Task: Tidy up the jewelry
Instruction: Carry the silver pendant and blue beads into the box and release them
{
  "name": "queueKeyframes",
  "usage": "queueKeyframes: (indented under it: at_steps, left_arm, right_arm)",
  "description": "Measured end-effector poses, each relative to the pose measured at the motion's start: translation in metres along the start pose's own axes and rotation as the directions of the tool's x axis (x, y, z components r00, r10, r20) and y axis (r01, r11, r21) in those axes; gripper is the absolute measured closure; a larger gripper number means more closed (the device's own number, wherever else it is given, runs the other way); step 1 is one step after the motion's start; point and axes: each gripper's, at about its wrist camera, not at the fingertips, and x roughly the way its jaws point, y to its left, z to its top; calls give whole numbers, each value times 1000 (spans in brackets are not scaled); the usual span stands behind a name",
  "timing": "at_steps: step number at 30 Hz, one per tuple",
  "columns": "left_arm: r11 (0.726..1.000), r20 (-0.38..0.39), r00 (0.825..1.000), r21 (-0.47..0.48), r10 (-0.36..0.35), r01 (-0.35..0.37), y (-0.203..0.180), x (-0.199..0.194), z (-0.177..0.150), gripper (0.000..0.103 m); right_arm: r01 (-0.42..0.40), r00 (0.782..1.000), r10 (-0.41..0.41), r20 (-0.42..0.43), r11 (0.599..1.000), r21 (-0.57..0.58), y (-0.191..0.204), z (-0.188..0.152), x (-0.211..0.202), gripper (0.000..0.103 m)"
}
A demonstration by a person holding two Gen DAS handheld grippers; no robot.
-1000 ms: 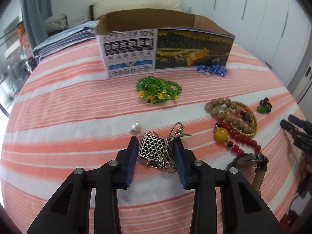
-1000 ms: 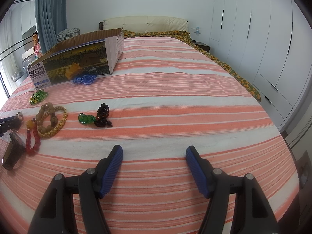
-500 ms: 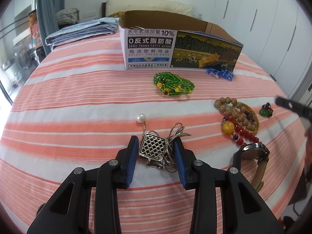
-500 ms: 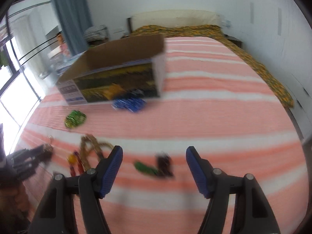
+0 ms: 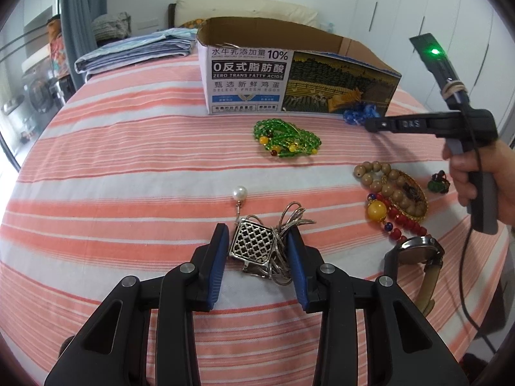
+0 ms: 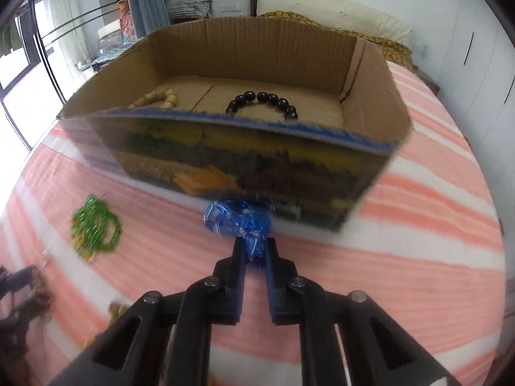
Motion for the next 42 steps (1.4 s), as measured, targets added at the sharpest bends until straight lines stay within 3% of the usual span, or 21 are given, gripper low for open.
queueKeyframes:
  at_steps: [9,10,11,13,19,24,27,28,29,30,31,32,33,34,38,42]
  left_arm:
    - [1000,-3,1000,-16,-6,6,1,-7,5,72]
    - [1000,0,1000,-20,-11,11,1,-10,6,79]
    - [1000,10,1000,-21,-10,10,1,-14,9,94]
    - [999,6,1000,-18,-28,28,2,-19,15,99]
    - [996,3,997,-52,-72,72,18,-25,21,101]
    - [993,16,998,-99,-66,68,37,-37,19,101]
    - [998,18,999,-62,-30,31,32,-40,17,100]
    - [998,6,1000,-59,-22,23,30,-38,15,86]
    - [998,-14,999,-60,-30,29,27,-35,14,53]
    - [998,-17,999,-60,-32,31,25,-33,12,36]
    - [998,-3,1000,-53,-27,26,21,-32,10,24]
    - [999,1,1000,-31,-17,17,13,-28,8,24]
    - [1000,-11,1000,-13,-9,9,9,-24,7,24]
    - [1000,-26,1000,6,1,-1,3,-18,6,31]
    - [1000,-58,998,5,14,-14,-6,1,7,75]
    - [998,-56,998,-56,-27,24,2,-2,10,75]
  right_arm:
    - [-103,986,94,135,993,61,-17,-31,-89,92]
    - [-110,984,100,149,992,61,-17,-32,-97,92]
    - [-119,981,108,162,991,63,-17,-33,-105,92]
    - [-130,976,115,185,989,67,-19,-35,-120,92]
    - [-155,961,133,242,985,75,-16,-36,-145,92]
    - [-191,949,160,272,978,88,-14,-49,-153,92]
    - [-215,944,182,276,972,93,-11,-54,-156,92]
    - [-221,943,189,276,971,90,-9,-56,-156,92]
    - [-226,942,196,274,970,85,-6,-56,-156,92]
    - [-231,940,201,275,970,81,-3,-57,-157,92]
    - [-235,939,207,275,969,76,0,-58,-158,92]
    - [-239,938,212,275,969,70,4,-59,-159,92]
    - [-241,937,215,275,968,64,7,-60,-160,92]
    - [-243,936,219,275,968,56,11,-60,-161,92]
    - [-250,931,232,280,968,28,23,-65,-170,91]
    - [-252,928,237,288,968,15,28,-68,-177,92]
